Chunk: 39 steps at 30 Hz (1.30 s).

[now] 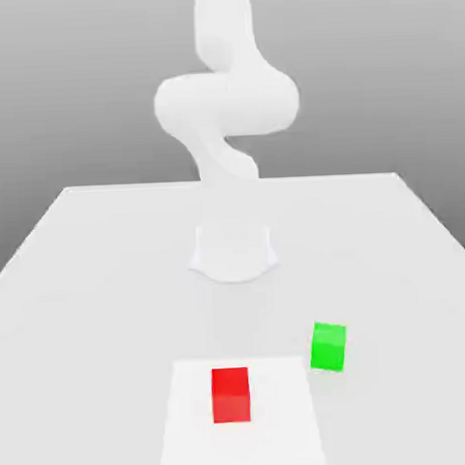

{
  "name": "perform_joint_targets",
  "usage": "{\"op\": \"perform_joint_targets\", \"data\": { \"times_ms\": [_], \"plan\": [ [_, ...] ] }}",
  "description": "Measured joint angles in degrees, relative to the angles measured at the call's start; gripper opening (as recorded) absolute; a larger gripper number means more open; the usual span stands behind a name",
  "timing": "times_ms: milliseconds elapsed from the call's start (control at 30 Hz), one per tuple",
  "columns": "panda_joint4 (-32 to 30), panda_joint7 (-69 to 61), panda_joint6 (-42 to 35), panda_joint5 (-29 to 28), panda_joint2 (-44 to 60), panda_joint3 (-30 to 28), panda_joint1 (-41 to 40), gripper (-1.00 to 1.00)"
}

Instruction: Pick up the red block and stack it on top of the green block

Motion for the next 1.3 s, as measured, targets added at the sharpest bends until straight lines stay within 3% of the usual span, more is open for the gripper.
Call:
{"op": "perform_joint_targets", "data": {
  "times_ms": [633,867,900,1133,1300],
  "plan": [
    [-20.36,-3.0,22.39,0.03,40.0,-1.23,-0.21,0.0],
    [-20.32,-3.88,33.88,0.9,54.54,-0.69,-0.63,0.0],
    [-20.14,-3.93,35.01,0.97,55.87,-0.61,-0.7,-1.0],
    [-20.15,-3.76,34.97,0.77,55.83,-0.52,-0.8,-1.0],
    [-21.47,-3.39,27.25,0.25,46.78,-0.7,-0.75,-1.0]
  ]
}}
